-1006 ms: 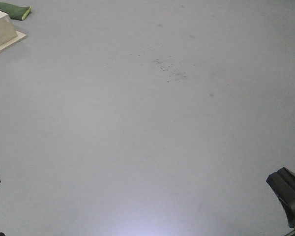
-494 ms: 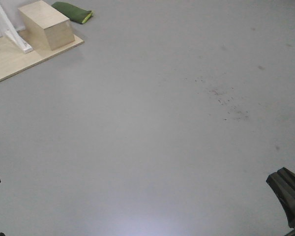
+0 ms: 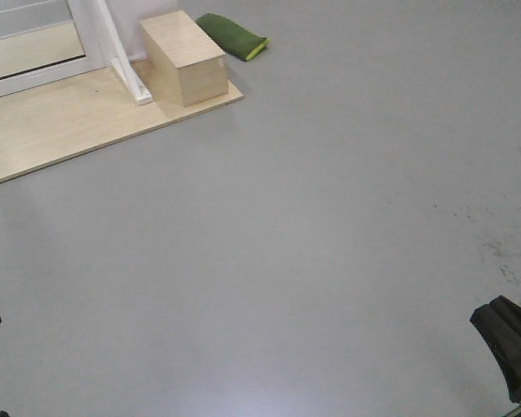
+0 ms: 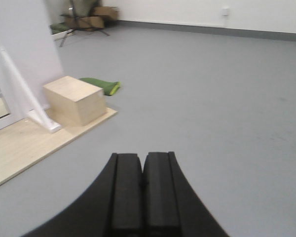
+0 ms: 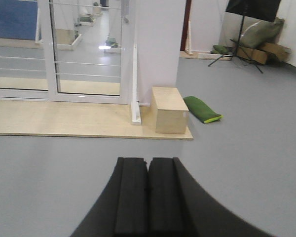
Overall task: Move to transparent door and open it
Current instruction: 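Turn and drive the base toward the white-framed glass sliding door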
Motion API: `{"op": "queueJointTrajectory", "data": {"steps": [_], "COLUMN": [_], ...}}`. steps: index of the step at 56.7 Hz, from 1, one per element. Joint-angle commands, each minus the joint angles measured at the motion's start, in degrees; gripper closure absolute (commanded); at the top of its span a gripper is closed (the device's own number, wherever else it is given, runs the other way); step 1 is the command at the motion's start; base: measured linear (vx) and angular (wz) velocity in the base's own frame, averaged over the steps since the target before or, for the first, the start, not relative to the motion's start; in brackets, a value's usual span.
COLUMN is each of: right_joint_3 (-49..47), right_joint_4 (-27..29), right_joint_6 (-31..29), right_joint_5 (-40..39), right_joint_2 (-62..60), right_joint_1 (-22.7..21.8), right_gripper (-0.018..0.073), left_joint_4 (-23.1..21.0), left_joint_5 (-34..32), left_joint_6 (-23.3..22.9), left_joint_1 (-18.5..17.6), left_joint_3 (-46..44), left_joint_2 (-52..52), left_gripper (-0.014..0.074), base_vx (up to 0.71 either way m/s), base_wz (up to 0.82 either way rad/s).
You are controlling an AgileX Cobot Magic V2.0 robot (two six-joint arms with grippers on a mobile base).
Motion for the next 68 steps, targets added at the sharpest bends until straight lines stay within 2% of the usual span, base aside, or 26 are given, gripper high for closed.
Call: {"op": "queueJointTrajectory", "data": {"steps": [1, 29, 68], "right_joint_3": [0.2, 0.2, 0.2], "right_joint_4": [-0.3, -0.3, -0.3], "right_joint_6": [-0.2, -0.2, -0.2], "right_joint_5": [-4.9, -4.9, -4.8], "right_joint_2": [-0.9, -0.9, -0.9], "right_joint_1": [-0.2, -0.2, -0.2], "right_gripper": [0.0561, 0.0561, 0.0561], "left_joint_4": [-0.1, -0.1, -0.1], "left_joint_5": [-4.3, -4.3, -4.3], "left_joint_6": [0.0, 0.0, 0.0], "left_joint_1": [-0.3, -0.3, -0.3], "left_joint_3": [0.5, 0.5, 0.5], "left_joint_2": [-0.8, -0.8, -0.8], "left_gripper": [0.0596, 0.0594, 0.0594], "base_vx": [0.59, 0.6, 0.6], "base_wz": [0.56, 0.55, 0.25]}}
